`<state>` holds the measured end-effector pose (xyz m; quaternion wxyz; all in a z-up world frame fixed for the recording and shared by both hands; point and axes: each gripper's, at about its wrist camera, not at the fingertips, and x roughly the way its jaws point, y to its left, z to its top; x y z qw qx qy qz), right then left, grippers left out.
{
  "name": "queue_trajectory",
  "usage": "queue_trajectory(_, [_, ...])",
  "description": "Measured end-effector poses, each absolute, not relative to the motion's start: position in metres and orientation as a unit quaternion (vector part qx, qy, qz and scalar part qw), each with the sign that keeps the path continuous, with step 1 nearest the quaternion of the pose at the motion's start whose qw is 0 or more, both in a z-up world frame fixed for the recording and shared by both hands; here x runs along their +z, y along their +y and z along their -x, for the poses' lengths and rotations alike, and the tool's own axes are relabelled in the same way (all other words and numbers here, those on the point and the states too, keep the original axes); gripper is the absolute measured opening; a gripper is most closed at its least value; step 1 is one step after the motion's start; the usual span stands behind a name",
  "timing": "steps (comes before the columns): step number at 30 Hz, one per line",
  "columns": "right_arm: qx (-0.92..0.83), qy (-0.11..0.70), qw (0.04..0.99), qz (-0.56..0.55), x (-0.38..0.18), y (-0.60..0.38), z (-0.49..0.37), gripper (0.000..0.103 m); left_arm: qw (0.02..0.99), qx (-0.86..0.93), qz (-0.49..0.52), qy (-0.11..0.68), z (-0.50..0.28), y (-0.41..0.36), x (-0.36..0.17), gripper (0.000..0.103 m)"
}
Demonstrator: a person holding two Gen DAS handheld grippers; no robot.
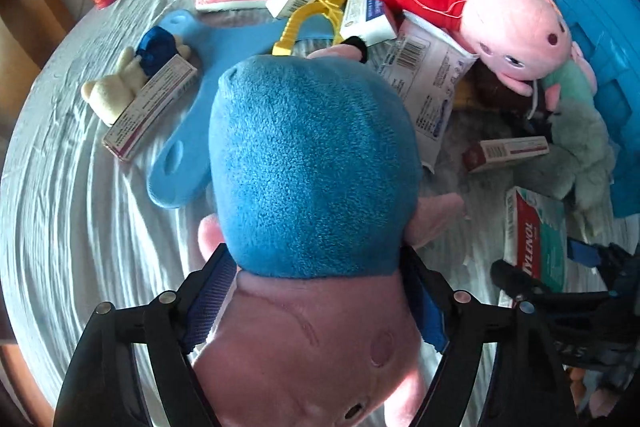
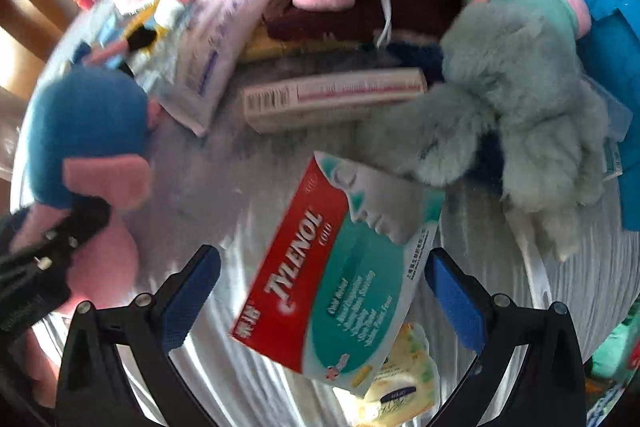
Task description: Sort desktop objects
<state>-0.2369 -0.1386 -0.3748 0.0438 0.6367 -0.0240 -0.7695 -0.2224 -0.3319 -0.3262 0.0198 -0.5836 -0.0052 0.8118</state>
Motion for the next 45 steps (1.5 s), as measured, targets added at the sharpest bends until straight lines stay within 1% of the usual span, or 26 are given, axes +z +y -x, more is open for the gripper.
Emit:
queue_trajectory(4, [-0.770,-0.052,0.033,-0.635,-0.372,-0.123,0.229,0.103,0.025,0.811,0.585,-0.012,0.223,-0.335,-0.327,0.081])
queue_trajectory(8, [-0.771,-0.059,0.028,-0.633,-0.365,-0.120,0.223,0.103,0.024,0.812,0.583,-0.014,0.221,-0.337,-0.327,0.082])
queue_trajectory(11, [-0.778,-0.057,0.033,-0.625,-0.366,-0.123,0.221,0.103,0.029,0.817,0.575,-0.018,0.217,-0.336,-0.323,0.070])
queue_trajectory(12, [-0.781,-0.049,0.034,-0.621,-0.367,-0.125,0.220,0.098,0.029,0.819,0.573,-0.019,0.216,-0.336,-0.321,0.067])
queue_trajectory(13, [-0.784,-0.041,0.034,-0.619,-0.367,-0.125,0.220,0.084,0.029,0.820,0.572,-0.019,0.214,-0.337,-0.319,0.066])
queue_trajectory(16, [-0.788,-0.028,0.033,-0.614,-0.365,-0.122,0.219,0.084,0.025,0.823,0.567,-0.019,0.208,-0.341,-0.313,0.065])
queue_trajectory(20, [-0.804,-0.034,0.043,-0.592,-0.341,-0.111,0.210,0.084,0.025,0.834,0.551,-0.026,0.198,-0.344,-0.294,0.064])
queue_trajectory(21, [-0.809,-0.032,0.047,-0.584,-0.332,-0.109,0.207,0.080,0.025,0.838,0.545,-0.028,0.195,-0.343,-0.288,0.064])
queue_trajectory(22, [-0.813,-0.032,0.052,-0.579,-0.325,-0.108,0.205,0.067,0.026,0.841,0.539,-0.027,0.194,-0.340,-0.282,0.064])
queue_trajectory(23, [-0.816,-0.033,0.057,-0.574,-0.319,-0.106,0.203,0.063,0.025,0.845,0.534,-0.025,0.193,-0.339,-0.276,0.064])
queue_trajectory(24, [-0.818,-0.033,0.061,-0.572,-0.314,-0.106,0.202,0.061,0.024,0.849,0.528,-0.023,0.191,-0.338,-0.270,0.064])
queue_trajectory(29, [-0.809,-0.021,0.063,-0.585,-0.313,-0.107,0.195,0.063,0.017,0.846,0.532,-0.019,0.188,-0.334,-0.269,0.065])
queue_trajectory(30, [-0.807,-0.020,0.058,-0.587,-0.317,-0.113,0.195,0.072,0.014,0.844,0.535,-0.017,0.190,-0.332,-0.273,0.065])
queue_trajectory(31, [-0.806,-0.022,0.053,-0.589,-0.321,-0.118,0.196,0.088,0.012,0.843,0.538,-0.016,0.194,-0.329,-0.278,0.065])
queue_trajectory(33, [-0.804,-0.029,0.044,-0.593,-0.325,-0.126,0.198,0.102,0.008,0.839,0.543,-0.012,0.193,-0.324,-0.283,0.065])
queue_trajectory(36, [-0.797,-0.043,0.034,-0.602,-0.335,-0.138,0.202,0.102,0.010,0.833,0.553,-0.003,0.192,-0.320,-0.294,0.065])
queue_trajectory(40, [-0.780,-0.012,0.014,-0.625,-0.361,-0.154,0.210,0.102,0.008,0.817,0.577,0.004,0.197,-0.318,-0.317,0.070])
queue_trajectory(41, [-0.777,-0.003,0.014,-0.629,-0.368,-0.159,0.209,0.102,0.007,0.817,0.576,0.006,0.198,-0.319,-0.321,0.075])
queue_trajectory(42, [-0.777,0.010,0.013,-0.630,-0.373,-0.163,0.209,0.102,0.005,0.818,0.575,0.008,0.199,-0.320,-0.325,0.077])
queue_trajectory(43, [-0.782,0.030,0.014,-0.623,-0.375,-0.166,0.207,0.102,0.003,0.819,0.574,0.010,0.200,-0.321,-0.328,0.077])
queue_trajectory(45, [-0.792,0.068,0.019,-0.606,-0.376,-0.170,0.201,0.100,0.011,0.821,0.571,0.000,0.200,-0.325,-0.330,0.067])
